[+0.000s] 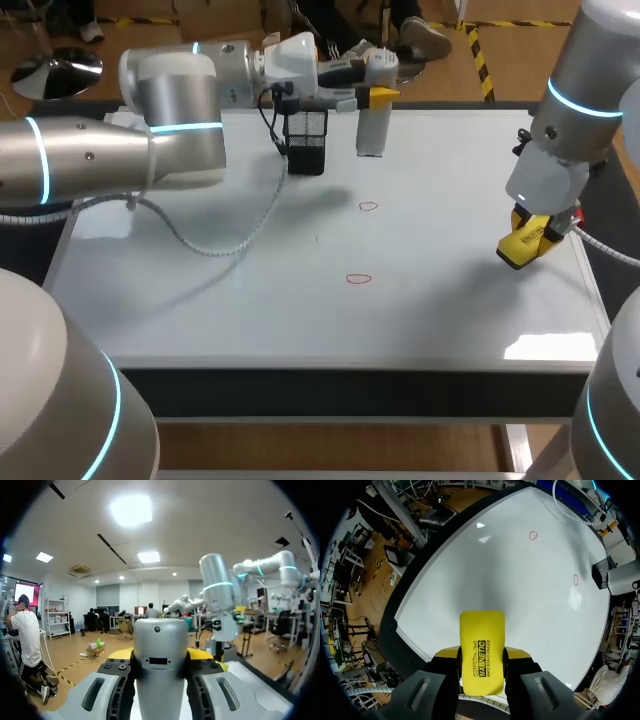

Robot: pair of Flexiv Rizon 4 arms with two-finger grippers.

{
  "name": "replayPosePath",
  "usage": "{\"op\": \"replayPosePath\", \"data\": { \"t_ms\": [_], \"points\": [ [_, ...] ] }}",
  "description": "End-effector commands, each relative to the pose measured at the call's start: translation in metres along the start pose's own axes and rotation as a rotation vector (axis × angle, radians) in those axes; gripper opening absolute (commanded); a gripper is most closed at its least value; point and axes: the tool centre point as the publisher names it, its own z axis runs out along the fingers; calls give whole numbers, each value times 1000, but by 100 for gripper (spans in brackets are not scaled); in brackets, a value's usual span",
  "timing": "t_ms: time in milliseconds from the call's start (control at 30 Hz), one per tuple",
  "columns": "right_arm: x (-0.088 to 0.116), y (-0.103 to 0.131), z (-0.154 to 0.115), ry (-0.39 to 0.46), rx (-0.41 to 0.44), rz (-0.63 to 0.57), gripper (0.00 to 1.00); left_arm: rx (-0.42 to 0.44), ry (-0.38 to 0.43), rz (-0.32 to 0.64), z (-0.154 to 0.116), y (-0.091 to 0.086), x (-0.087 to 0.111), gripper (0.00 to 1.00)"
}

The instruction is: Pick up the inspection probe, press it on each red-marked spot on the whiteboard one by one, put down the probe, pick up the eraser, and wipe off all the red marks.

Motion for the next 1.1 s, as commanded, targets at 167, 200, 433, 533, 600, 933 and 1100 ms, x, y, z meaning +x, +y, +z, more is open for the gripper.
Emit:
{"op": "replayPosePath", "data": {
  "t_ms": [167,200,433,533,600,933,1100],
  "points": [
    [0,-1,0,2,2,-1,0,-19,34,14,3,-16,-34,0],
    [0,-1,0,2,2,-1,0,-14,35,11,3,-18,-37,0],
    [0,-1,0,2,2,-1,0,2,52,0,5,-23,-63,0],
    [0,-1,0,2,2,-1,0,11,60,-11,5,-22,-74,0],
    [0,-1,0,2,2,-1,0,6,66,-9,5,-22,-79,0],
    [0,-1,0,2,2,-1,0,23,82,-41,5,-13,-99,0],
    [0,-1,0,2,2,-1,0,23,90,-49,2,-12,-97,0]
  ]
}}
